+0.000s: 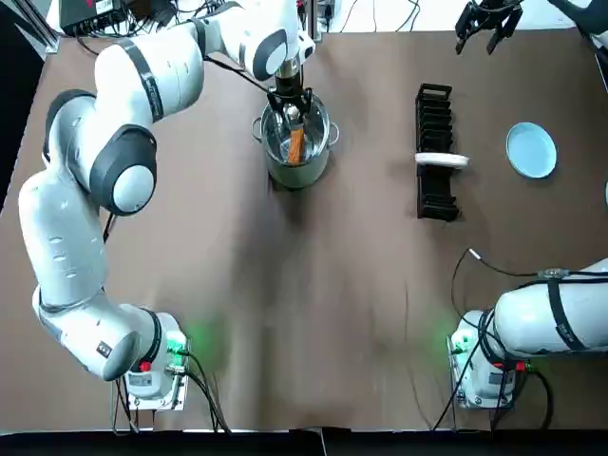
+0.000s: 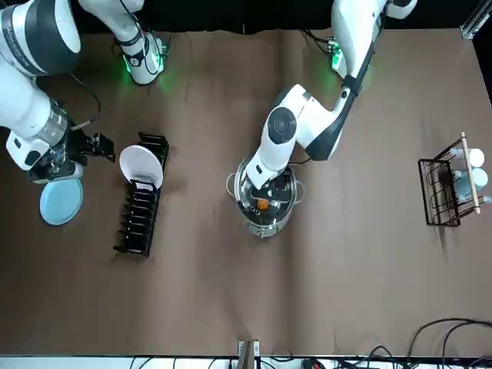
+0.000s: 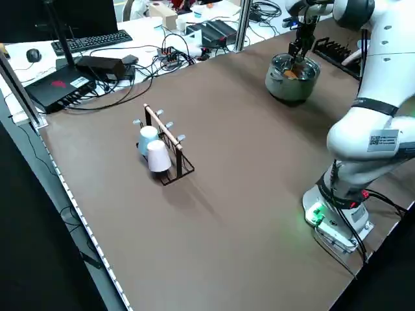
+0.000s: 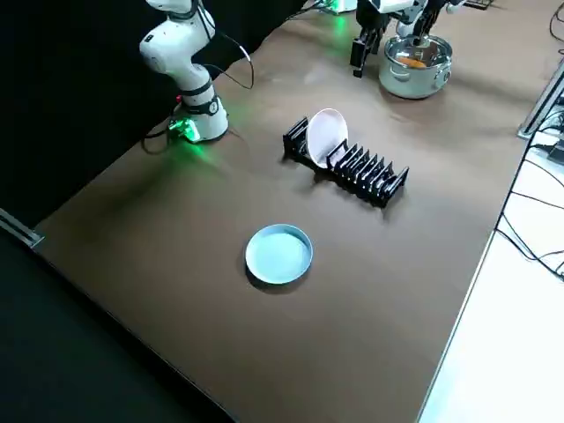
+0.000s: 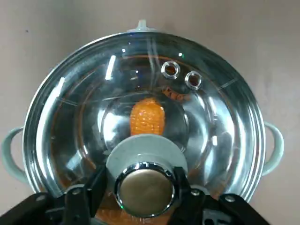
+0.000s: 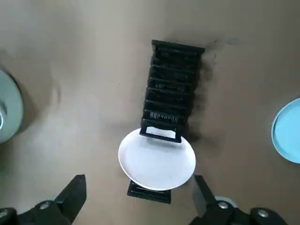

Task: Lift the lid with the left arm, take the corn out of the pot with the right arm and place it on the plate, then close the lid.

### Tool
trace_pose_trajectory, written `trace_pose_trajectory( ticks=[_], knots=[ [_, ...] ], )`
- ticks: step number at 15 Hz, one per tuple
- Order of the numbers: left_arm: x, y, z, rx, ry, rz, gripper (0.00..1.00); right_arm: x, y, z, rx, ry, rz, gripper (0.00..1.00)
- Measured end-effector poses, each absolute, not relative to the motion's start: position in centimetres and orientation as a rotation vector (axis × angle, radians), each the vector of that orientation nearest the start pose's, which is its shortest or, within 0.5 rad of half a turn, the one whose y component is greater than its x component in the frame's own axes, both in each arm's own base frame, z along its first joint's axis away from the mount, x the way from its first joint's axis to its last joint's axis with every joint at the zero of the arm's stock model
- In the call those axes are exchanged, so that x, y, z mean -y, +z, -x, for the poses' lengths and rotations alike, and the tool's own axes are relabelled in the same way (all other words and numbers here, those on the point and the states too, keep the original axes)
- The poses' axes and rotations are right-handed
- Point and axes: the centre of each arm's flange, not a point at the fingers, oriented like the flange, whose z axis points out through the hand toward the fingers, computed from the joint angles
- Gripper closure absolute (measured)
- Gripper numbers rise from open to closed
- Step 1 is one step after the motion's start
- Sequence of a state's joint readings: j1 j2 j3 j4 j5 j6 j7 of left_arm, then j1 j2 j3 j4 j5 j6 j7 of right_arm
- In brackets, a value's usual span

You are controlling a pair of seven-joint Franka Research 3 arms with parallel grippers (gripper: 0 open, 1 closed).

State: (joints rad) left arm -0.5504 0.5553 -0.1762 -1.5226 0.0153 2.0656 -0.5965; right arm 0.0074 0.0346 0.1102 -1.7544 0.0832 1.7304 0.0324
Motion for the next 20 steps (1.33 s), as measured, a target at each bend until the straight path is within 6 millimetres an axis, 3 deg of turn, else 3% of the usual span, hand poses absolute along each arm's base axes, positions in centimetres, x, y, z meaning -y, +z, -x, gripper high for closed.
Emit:
trace_pose_trajectory(
  ticks=[3, 8, 9, 11, 13, 18, 20],
  knots=[
    [45.0, 34.2, -53.5, -0.171, 0.077, 3.186, 0.37, -9.3, 53.5, -56.1, 0.138, 0.09, 3.043, 0.0],
    [45.0, 34.3, -53.5, -0.169, 0.076, 3.187, 0.38, -16.0, 54.0, -54.5, 0.207, 0.107, 3.045, 0.0],
    [45.0, 35.3, -53.6, -0.147, 0.06, 3.196, 0.45, -18.7, 55.3, -53.8, 0.209, 0.076, 3.043, 0.0],
    [44.5, 37.0, -53.7, -0.124, 0.055, 3.193, 0.5, -20.6, 56.3, -53.3, 0.211, 0.055, 3.038, 0.0],
    [42.5, 39.3, -54.5, -0.081, 0.062, 3.181, 0.5, -21.8, 55.9, -52.8, 0.179, 0.097, 3.016, 0.0],
    [34.7, 44.2, -57.6, 0.068, 0.075, 3.156, 0.5, -23.3, 55.9, -52.6, 0.049, 0.134, 2.977, 0.0],
    [31.2, 45.0, -59.2, 0.07, 0.069, 3.157, 0.5, -25.8, 54.9, -52.0, 0.01, 0.171, 2.985, 0.0]
  ],
)
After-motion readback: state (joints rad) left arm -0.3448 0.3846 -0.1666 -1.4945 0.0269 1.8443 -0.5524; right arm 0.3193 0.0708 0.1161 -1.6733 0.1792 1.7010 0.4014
